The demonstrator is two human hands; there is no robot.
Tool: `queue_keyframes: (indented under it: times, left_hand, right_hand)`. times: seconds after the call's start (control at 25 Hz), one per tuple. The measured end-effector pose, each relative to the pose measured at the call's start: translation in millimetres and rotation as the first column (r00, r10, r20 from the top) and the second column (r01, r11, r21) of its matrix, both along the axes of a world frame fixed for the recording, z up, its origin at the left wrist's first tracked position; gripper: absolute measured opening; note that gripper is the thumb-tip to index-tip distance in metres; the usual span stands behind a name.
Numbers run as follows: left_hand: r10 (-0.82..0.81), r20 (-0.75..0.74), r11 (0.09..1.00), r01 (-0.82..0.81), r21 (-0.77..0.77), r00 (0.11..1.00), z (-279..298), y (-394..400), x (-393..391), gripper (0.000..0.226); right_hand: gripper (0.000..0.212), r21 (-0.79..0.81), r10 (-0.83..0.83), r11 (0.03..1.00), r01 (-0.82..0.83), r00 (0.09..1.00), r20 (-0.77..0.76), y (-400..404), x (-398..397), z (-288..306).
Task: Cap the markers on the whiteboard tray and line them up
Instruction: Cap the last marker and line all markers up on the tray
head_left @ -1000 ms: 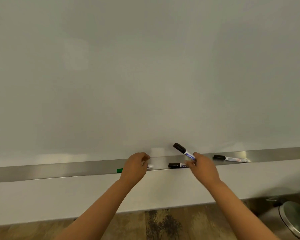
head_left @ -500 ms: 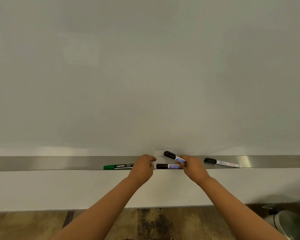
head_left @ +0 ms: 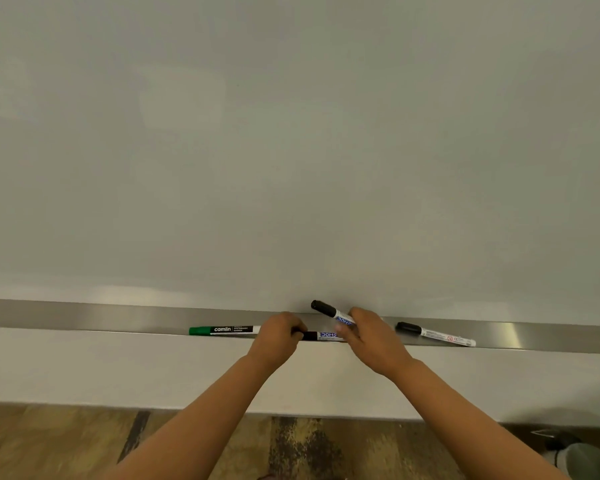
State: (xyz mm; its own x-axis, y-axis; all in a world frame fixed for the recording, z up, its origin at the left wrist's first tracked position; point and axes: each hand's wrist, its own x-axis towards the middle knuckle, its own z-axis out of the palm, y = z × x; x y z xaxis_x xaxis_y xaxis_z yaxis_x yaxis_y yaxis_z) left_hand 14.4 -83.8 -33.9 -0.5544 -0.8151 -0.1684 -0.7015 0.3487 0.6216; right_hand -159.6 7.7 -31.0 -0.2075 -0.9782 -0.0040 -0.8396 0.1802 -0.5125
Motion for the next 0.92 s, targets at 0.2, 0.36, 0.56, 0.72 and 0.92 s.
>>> queue_keyframes:
  times: [0.2, 0.36, 0.56, 0.72, 0.92]
  left_hand:
    - [0.027, -0.046, 1.0, -0.027, 0.001, 0.999, -3.6, 1.3, -1.7, 0.023]
    - [0.086, -0.081, 0.996, -0.083, 0.034, 0.993, -3.8, 2.0, -1.5, 0.019]
    - [0.221, -0.192, 0.974, -0.206, 0.095, 0.956, -1.9, 3.7, -0.4, 0.019]
    - [0.237, -0.161, 0.971, -0.228, 0.073, 0.958, -2.5, 2.7, -2.9, 0.025]
    - [0.203, -0.102, 0.979, -0.202, 0.027, 0.974, -4.5, 0.4, -4.1, 0.033]
  right_hand:
    - [0.027, 0.041, 0.073, 0.997, -0.066, 0.981, -0.179, 1.2, -17.1, -0.1]
    - [0.026, 0.038, 0.056, 0.998, -0.051, 0.988, -0.142, -3.1, -15.9, -9.0]
    - [0.03, 0.063, 0.073, 0.996, -0.066, 0.991, -0.109, -10.2, -8.1, -12.6]
    - [0.033, 0.083, 0.066, 0.995, -0.057, 0.991, -0.116, -14.8, -5.2, -13.3]
    - [0.037, 0.067, 0.044, 0.997, -0.033, 0.985, -0.165, -13.0, 1.0, -18.1]
